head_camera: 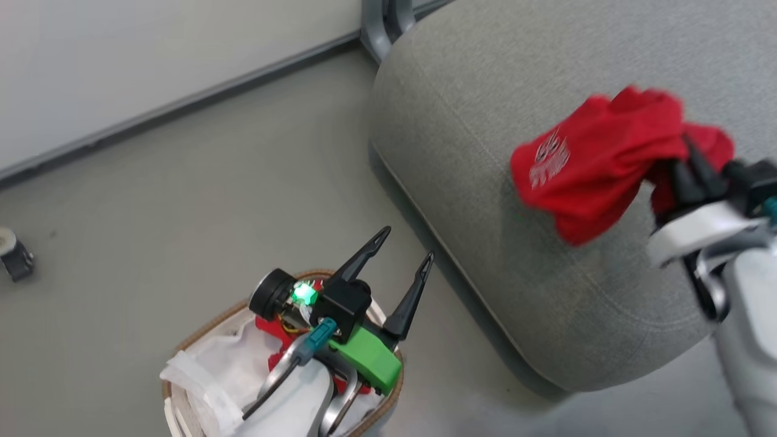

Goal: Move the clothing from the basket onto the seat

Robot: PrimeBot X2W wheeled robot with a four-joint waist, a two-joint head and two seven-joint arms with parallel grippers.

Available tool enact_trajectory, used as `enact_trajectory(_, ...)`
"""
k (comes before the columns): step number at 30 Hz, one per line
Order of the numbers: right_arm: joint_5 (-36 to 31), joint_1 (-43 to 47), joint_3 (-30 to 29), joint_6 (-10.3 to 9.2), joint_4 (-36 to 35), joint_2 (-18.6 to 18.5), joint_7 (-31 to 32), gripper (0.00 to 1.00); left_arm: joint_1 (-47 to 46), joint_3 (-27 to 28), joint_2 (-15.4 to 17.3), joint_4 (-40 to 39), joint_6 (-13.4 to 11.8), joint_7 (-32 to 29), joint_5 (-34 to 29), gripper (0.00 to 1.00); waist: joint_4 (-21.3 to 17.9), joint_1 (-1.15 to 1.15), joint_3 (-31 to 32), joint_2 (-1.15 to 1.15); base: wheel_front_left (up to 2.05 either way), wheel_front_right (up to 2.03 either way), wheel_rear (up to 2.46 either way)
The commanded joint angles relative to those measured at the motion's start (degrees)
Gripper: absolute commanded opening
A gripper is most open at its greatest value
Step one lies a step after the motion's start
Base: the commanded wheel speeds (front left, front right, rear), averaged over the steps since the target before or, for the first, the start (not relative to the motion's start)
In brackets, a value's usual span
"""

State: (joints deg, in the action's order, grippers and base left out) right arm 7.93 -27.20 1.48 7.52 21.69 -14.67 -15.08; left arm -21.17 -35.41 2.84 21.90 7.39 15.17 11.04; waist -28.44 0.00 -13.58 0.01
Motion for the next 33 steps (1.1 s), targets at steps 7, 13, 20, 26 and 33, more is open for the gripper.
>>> enact_trajectory(7, -3.4, -14.3, -4.1, -0.06, 7.9, -8.8, -0.1, 0.0, -6.7, -1.0, 2.7, -0.9, 0.2, 0.0, -1.4, 1.0, 10.2, 0.0, -17.9, -0.01, 0.0, 0.0, 0.0)
enact_trajectory(13, -6.5, -23.9, -10.1, -0.06, 15.5, -12.8, -0.1, 0.0, -10.7, -0.5, 3.6, -3.0, 0.2, 0.0, -2.5, 1.0, 13.2, 0.0, -24.7, -0.01, 0.0, 0.0, 0.0)
enact_trajectory(20, -12.2, -31.3, -17.4, -0.06, 24.2, -14.0, -0.1, 0.0, -13.0, -1.2, 3.7, -3.6, 0.2, 0.0, -2.3, 1.0, 16.6, 0.0, -28.6, -0.01, 0.0, 0.0, 0.0)
enact_trajectory(26, -17.0, -29.2, -26.6, -0.06, 26.3, -10.2, -0.1, 0.93, -11.7, 0.4, 4.0, -2.8, 0.2, 0.0, -2.1, 1.0, 17.6, 0.0, -27.7, -0.01, 0.0, 0.0, 0.0)
enact_trajectory(33, -20.4, -19.2, -31.1, -0.06, 22.2, -5.0, -0.1, 1.0, -8.6, 3.1, 3.5, -2.0, 0.2, 0.0, -2.0, 1.0, 16.8, 0.0, -22.2, -0.01, 0.0, 0.0, 0.0)
